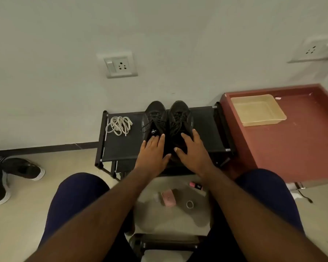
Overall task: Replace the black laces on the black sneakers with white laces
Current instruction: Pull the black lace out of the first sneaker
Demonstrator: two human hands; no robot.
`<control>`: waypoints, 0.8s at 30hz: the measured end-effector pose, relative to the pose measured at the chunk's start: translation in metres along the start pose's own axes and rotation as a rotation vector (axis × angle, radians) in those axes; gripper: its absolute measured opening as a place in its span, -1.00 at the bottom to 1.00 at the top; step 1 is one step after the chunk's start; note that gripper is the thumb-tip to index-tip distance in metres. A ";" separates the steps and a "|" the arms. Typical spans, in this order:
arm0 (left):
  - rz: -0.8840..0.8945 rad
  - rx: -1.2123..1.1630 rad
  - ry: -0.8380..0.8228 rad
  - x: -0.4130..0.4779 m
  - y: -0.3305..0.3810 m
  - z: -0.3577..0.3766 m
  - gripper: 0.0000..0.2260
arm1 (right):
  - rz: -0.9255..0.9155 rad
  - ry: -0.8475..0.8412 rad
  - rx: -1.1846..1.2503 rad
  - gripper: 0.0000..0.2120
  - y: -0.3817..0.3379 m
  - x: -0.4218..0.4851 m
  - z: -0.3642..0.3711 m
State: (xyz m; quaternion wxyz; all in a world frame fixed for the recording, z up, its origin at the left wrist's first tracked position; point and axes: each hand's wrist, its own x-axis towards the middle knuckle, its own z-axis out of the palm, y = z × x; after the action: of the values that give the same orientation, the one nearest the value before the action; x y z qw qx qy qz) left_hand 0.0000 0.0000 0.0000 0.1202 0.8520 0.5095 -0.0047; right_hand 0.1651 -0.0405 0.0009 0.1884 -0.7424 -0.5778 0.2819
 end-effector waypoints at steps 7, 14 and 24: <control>-0.042 -0.021 0.019 0.016 -0.008 0.014 -0.32 | 0.094 -0.062 -0.089 -0.65 0.002 0.013 0.015; -0.099 0.010 0.101 0.015 -0.007 0.010 -0.34 | 0.116 0.008 -0.031 -0.77 -0.005 0.009 0.010; -0.058 -0.213 0.270 0.010 -0.012 0.013 -0.68 | 0.106 0.000 -0.049 -0.74 -0.006 -0.010 0.019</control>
State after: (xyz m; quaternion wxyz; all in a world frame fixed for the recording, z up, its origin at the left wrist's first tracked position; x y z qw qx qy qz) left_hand -0.0047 0.0112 -0.0163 0.1401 0.8124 0.5429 0.1603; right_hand 0.1468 -0.0496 -0.0078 0.1552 -0.7763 -0.5444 0.2773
